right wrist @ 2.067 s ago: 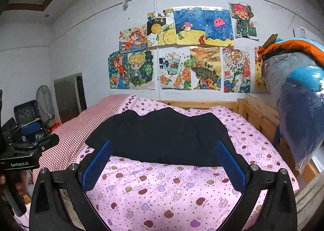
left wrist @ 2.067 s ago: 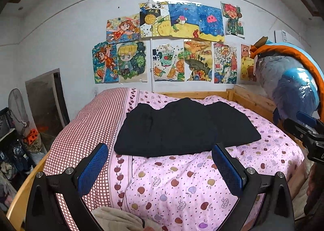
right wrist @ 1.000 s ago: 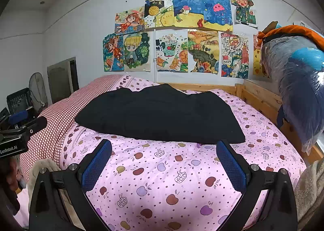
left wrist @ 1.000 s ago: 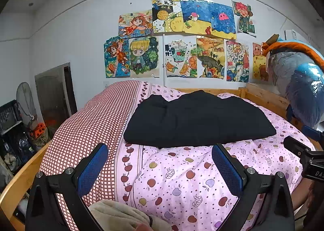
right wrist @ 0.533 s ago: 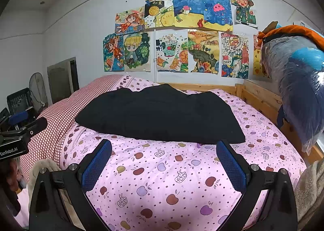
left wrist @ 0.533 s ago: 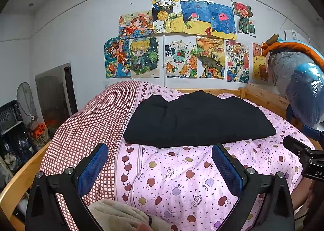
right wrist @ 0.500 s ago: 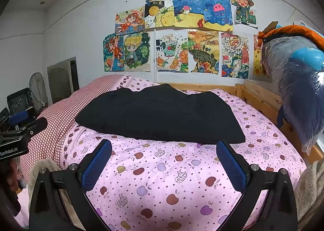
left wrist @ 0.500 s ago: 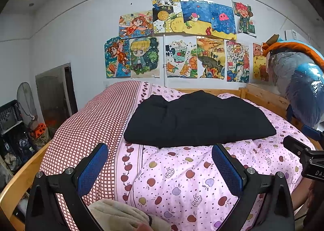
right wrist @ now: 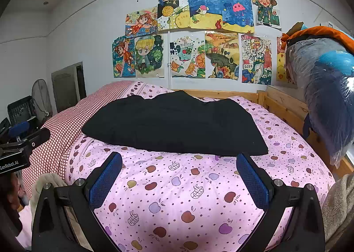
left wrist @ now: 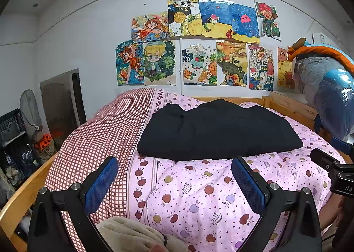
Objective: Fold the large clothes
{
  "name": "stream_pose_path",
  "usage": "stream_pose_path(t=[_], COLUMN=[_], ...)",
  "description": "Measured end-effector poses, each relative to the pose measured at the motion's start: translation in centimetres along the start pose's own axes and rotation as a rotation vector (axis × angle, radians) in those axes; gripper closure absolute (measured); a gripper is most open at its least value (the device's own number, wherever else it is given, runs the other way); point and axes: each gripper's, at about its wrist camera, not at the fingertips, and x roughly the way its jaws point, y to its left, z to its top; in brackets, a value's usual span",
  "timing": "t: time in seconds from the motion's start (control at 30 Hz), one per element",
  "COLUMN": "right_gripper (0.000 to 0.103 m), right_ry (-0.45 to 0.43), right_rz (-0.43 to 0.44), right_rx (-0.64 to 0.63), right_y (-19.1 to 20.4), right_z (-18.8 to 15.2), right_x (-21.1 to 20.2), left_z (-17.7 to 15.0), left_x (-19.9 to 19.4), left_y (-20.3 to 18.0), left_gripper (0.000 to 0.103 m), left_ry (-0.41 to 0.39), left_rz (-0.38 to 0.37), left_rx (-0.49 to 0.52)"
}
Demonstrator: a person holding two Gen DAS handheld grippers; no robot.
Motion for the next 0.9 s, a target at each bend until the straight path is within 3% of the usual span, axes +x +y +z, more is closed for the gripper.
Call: stream_pose_path(t=[0.9], right_gripper=[0.002], right_ry=[0.002], right_rz=[0.003], right_rx=[0.004], right_y=[-0.62], right_z=[-0.15], right_x=[-0.06], left_z=[-0.1], left_x=[-0.14], left_y=[-0.12], left_gripper=[0.0], left_ry=[0.003], left_rz=[0.006], left_rx=[0.006])
